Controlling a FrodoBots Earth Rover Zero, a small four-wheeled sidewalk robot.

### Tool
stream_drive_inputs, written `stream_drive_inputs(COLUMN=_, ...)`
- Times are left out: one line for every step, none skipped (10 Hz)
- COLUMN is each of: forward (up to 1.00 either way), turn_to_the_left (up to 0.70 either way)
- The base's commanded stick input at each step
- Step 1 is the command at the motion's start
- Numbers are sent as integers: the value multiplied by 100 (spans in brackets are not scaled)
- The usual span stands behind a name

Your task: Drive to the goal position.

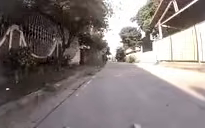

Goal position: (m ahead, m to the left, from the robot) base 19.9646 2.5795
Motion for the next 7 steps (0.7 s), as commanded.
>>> stream_drive_inputs(forward=100, turn_to_the_left=0)
stream_drive_inputs(forward=100, turn_to_the_left=0)
stream_drive_inputs(forward=100, turn_to_the_left=-8)
stream_drive_inputs(forward=100, turn_to_the_left=-18)
stream_drive_inputs(forward=100, turn_to_the_left=-30)
stream_drive_inputs(forward=100, turn_to_the_left=-40)
stream_drive_inputs(forward=100, turn_to_the_left=-40)
